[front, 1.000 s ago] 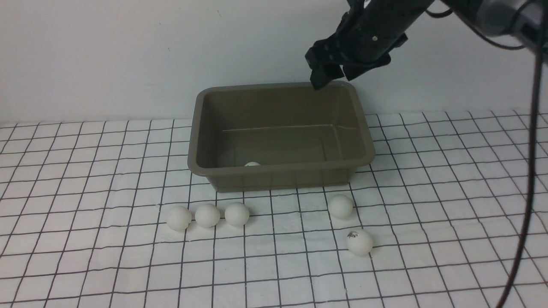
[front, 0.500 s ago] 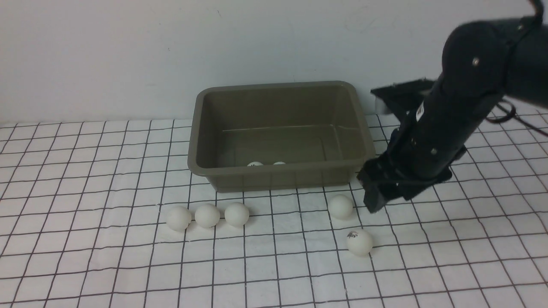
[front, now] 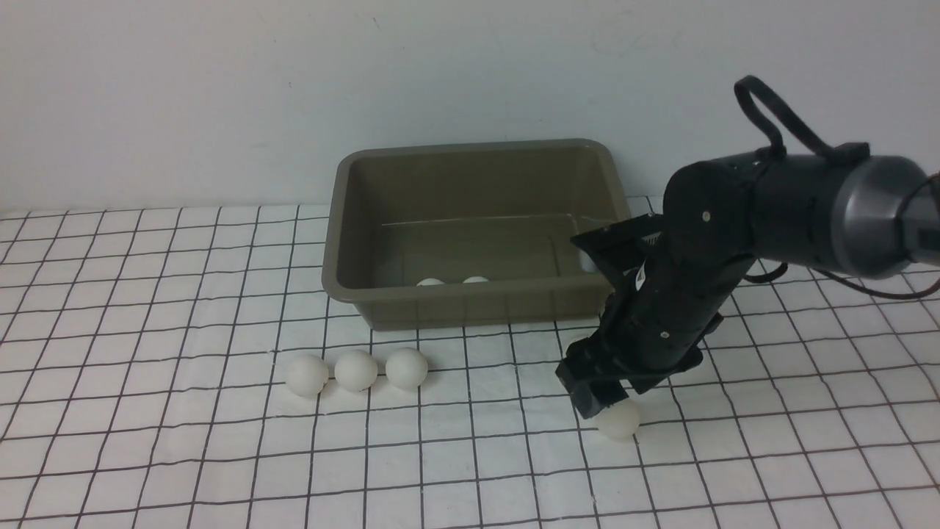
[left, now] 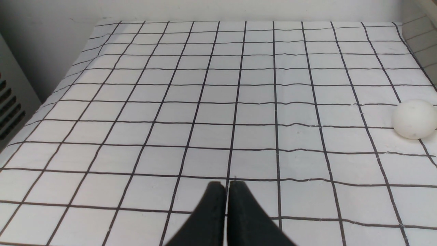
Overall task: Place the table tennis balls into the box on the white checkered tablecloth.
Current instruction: 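Reach for and grasp a ping pong ball on the table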
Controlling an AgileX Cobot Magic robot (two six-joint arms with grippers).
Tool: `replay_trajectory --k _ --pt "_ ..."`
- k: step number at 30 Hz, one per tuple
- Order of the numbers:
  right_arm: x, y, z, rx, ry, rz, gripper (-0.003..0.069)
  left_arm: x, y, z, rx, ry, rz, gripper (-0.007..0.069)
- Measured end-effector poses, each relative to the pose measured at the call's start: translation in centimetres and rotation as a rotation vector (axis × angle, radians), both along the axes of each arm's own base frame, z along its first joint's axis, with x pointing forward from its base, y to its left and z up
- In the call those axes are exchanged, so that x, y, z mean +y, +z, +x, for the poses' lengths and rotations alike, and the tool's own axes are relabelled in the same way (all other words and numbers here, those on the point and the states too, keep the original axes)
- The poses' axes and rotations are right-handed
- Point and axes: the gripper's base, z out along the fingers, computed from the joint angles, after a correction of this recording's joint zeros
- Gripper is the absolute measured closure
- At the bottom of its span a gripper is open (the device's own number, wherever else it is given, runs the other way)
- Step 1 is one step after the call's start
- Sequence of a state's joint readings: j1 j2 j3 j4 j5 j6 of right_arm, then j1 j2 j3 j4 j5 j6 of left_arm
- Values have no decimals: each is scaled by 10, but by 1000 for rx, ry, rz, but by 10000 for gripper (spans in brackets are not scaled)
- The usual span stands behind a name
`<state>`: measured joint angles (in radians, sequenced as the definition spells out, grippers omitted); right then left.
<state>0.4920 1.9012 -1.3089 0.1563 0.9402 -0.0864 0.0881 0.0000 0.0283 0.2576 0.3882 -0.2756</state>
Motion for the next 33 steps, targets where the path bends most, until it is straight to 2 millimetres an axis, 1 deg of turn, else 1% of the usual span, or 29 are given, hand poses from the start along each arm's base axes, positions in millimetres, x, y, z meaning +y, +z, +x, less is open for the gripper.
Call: replay_trajectory --k 4,15,18,19,20,21,25,26,28,30,31,33 --pt "-2 -2 3 -24 -15 -27 183 0 0 0 0 0 0 629" --pt "-2 -5 4 -22 -22 -30 183 0 0 0 0 0 0 629" --pt "-1 -15 5 6 -25 -37 183 0 0 0 0 0 0 629" --pt "-1 -15 5 6 -25 -37 183 0 0 0 0 0 0 629" --pt "0 -20 6 17 -27 -42 183 0 0 0 0 0 0 629" --pt "0 -20 6 17 -27 -42 183 0 0 0 0 0 0 629" --pt "1 -31 7 38 -30 -48 188 0 0 0 0 0 0 629" --pt "1 -32 7 38 -30 -48 193 0 0 0 0 0 0 629" --pt "1 -34 8 40 -31 -49 235 0 0 0 0 0 0 629" --pt "1 -34 8 39 -31 -49 248 0 0 0 0 0 0 629" --pt "1 -35 8 40 -28 -49 291 0 0 0 0 0 0 629" --pt "1 -34 8 44 -15 -53 295 0 0 0 0 0 0 629"
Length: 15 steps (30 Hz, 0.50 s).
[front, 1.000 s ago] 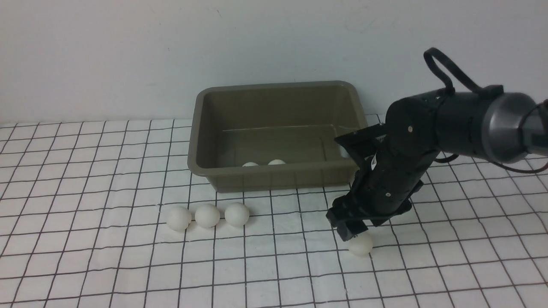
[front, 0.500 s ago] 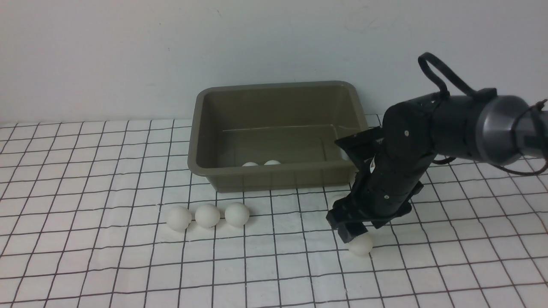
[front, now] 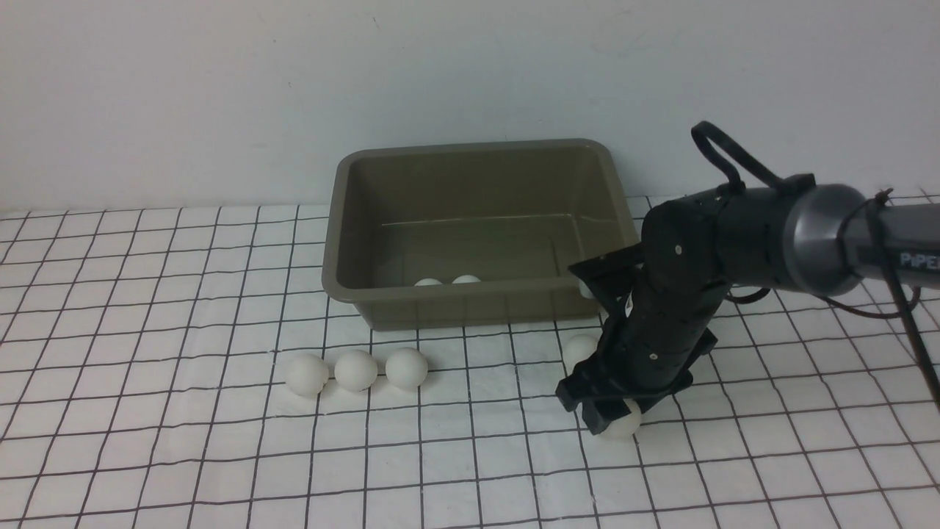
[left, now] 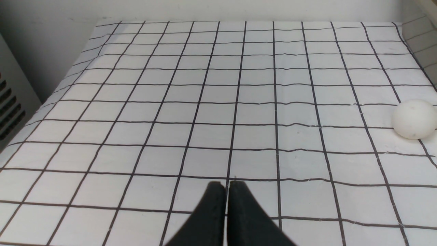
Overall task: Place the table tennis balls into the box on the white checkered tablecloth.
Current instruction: 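Reach for and grasp a ping pong ball on the table, then release the ping pong ball into the bin and lift the gripper away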
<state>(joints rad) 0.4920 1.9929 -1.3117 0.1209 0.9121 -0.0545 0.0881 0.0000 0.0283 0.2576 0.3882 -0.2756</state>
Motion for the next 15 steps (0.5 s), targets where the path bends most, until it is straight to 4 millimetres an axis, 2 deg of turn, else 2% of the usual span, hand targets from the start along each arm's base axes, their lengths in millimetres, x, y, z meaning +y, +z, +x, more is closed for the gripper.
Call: replay_trajectory --k 6,9,11,14,15 --pt "3 10 1 36 36 4 295 0 0 0 0 0 0 629" --pt "8 27 2 53 54 30 295 0 0 0 0 0 0 629" --pt "13 46 3 28 71 51 295 0 0 0 0 0 0 629" --pt "25 92 7 -78 98 113 295 0 0 0 0 0 0 629" --pt "26 95 8 -87 98 118 295 0 0 0 0 0 0 629"
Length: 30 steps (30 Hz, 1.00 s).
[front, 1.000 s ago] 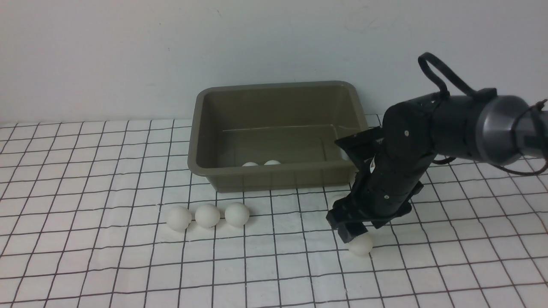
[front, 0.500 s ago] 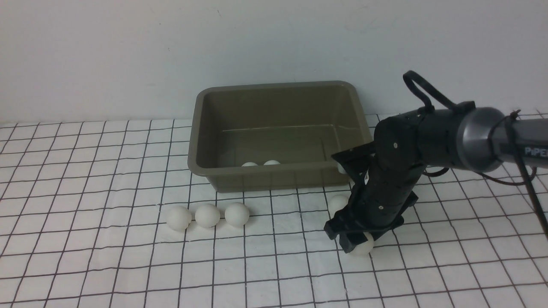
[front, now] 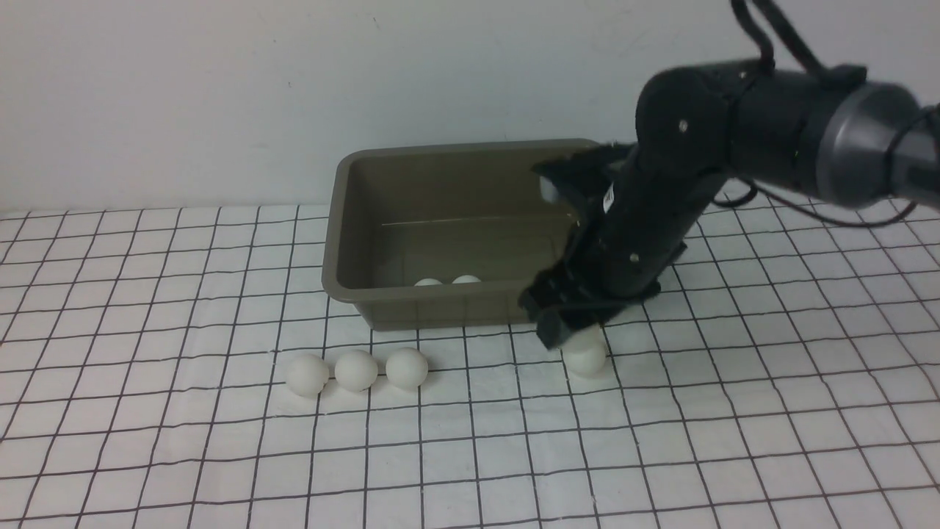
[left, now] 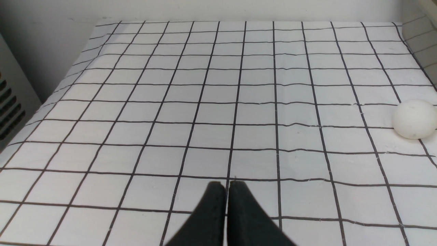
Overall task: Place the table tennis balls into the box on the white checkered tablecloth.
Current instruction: 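Release the ping pong ball into the bin and lift the gripper away, then reach for and grasp a ping pong ball on the table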
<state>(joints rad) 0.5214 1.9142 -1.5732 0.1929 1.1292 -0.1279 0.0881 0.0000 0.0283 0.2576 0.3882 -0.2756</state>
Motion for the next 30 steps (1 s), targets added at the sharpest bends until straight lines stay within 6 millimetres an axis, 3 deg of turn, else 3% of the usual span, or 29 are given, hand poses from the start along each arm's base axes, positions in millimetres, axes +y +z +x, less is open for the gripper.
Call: replay_trajectory --k 2,4,6,8,11,15,18,20,24,29,30 --pt "5 28 10 -109 1 45 295 0 0 0 0 0 0 629" --pt "7 44 22 -215 3 50 295 0 0 0 0 0 0 629" --pt "8 48 27 -258 2 48 295 0 0 0 0 0 0 629" --pt "13 50 47 -351 4 19 295 0 0 0 0 0 0 629" --pt "19 33 61 -350 11 -13 295 0 0 0 0 0 0 629" --pt "31 -18 85 -290 28 -68 272 0 0 0 0 0 0 629" --pt "33 -31 89 -273 21 -73 210 0 0 0 0 0 0 629" --pt "33 -29 90 -273 17 -76 191 0 0 0 0 0 0 629" --pt "32 -9 88 -249 13 -96 179 0 0 0 0 0 0 629" --pt "27 37 80 -268 -24 -66 179 0 0 0 0 0 0 629" --pt "27 37 80 -268 -24 -66 179 0 0 0 0 0 0 629"
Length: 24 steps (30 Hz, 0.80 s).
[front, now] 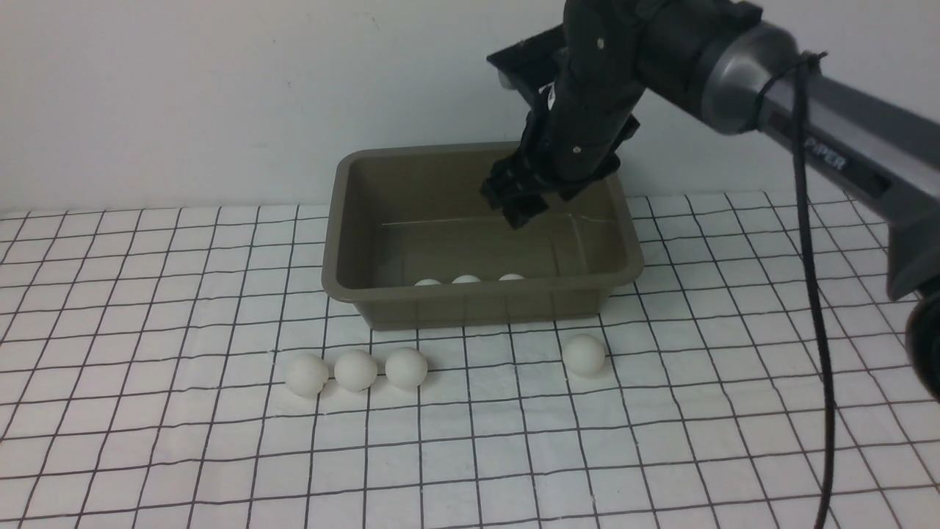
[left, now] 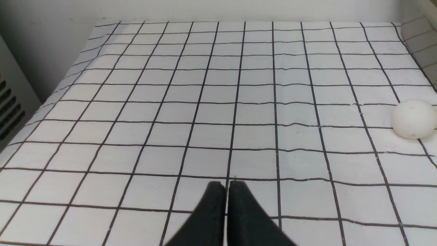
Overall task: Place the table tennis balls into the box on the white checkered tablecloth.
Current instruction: 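Reach for and grasp a ping pong ball on the table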
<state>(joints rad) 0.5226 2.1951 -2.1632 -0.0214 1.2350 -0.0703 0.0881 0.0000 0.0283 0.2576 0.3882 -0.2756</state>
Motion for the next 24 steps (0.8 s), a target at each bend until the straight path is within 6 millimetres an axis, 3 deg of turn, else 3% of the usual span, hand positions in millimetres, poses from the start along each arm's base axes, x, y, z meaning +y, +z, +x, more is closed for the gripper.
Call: replay_trajectory --k 2,7,10,13,16,21,24 --pt "-4 17 -7 -17 -26 27 179 0 0 0 0 0 0 629" --pt "-11 24 -22 16 -45 37 179 0 0 0 0 0 0 629" --pt "-23 10 -44 100 -50 -6 179 0 0 0 0 0 0 629" --pt "-39 -18 -72 226 -68 -67 179 0 0 0 0 0 0 629" --pt "-44 -34 -84 276 -71 -77 179 0 0 0 0 0 0 629" --pt "-43 -64 -86 240 -115 -14 179 0 0 0 0 0 0 629" --pt "-39 -71 -79 195 -131 35 179 0 0 0 0 0 0 629"
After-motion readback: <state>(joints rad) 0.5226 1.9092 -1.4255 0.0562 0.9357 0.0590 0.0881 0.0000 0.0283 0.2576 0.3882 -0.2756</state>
